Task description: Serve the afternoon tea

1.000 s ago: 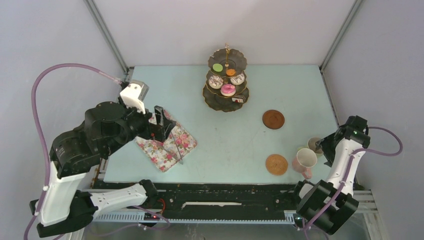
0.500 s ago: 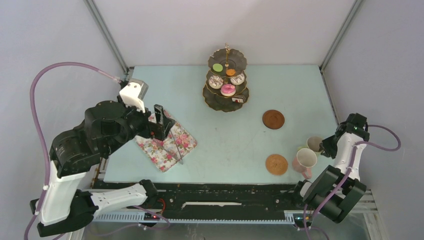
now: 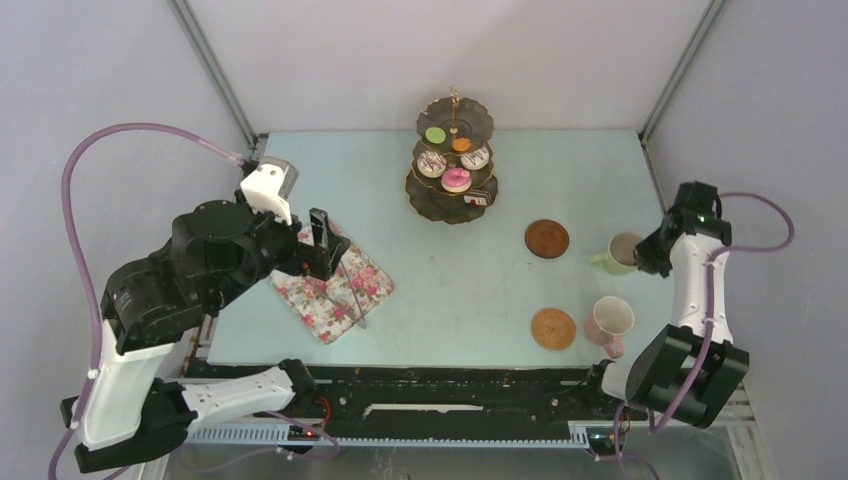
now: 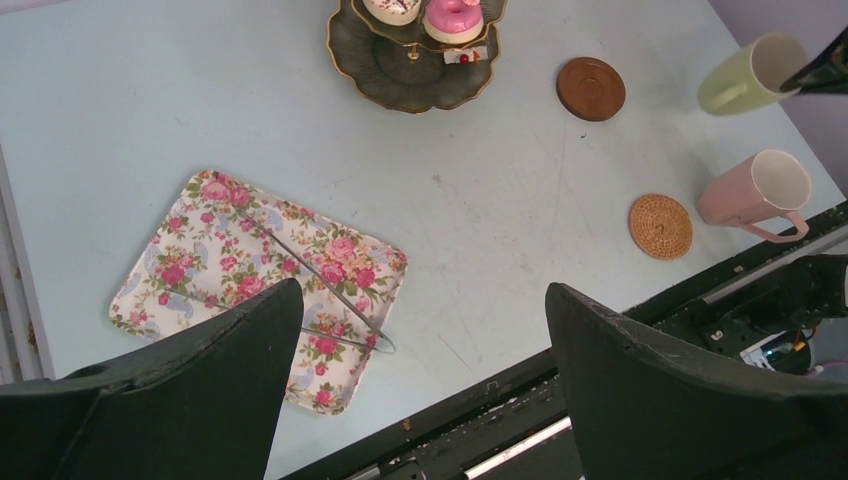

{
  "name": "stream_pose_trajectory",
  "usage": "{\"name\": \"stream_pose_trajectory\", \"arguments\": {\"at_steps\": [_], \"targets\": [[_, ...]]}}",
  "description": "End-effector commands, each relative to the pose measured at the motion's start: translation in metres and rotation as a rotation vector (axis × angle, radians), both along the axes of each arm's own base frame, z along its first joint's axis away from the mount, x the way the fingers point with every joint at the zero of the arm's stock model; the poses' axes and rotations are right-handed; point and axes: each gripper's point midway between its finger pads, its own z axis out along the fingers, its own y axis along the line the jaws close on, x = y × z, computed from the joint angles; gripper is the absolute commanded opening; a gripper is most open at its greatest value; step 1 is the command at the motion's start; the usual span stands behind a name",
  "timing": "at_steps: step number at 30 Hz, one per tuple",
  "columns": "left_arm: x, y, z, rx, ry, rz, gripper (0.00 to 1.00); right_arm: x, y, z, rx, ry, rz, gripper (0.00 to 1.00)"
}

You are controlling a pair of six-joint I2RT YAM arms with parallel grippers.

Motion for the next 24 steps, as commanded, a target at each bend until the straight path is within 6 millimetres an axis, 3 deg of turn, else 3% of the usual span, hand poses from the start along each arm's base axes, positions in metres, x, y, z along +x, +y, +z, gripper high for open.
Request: {"name": "stream_pose_trajectory", "arguments": {"at_steps": [1, 7, 13, 21, 24], "targets": [[0.003, 0.004, 0.014, 0.0, -0.052, 0.008, 0.98, 0.05, 0.016, 0.049, -0.085, -0.11, 0.129, 0.0], [0.003, 0.007, 0.016, 0.007, -0.065, 0.016, 0.98, 0.093, 0.049, 0.061, -0.106, -0.09, 0.224, 0.0], [0.004, 0.011, 0.016, 0.017, -0.073, 0.028, 0.98, 0.125, 0.078, 0.054, -0.1, -0.05, 0.289, 0.0], [0.005, 0.013, 0.017, 0.025, -0.078, 0.038, 0.98, 0.143, 0.122, 0.034, -0.085, 0.017, 0.389, 0.0], [0.005, 0.013, 0.017, 0.028, -0.078, 0.038, 0.98, 0.147, 0.13, 0.025, -0.081, 0.032, 0.401, 0.0]]}}
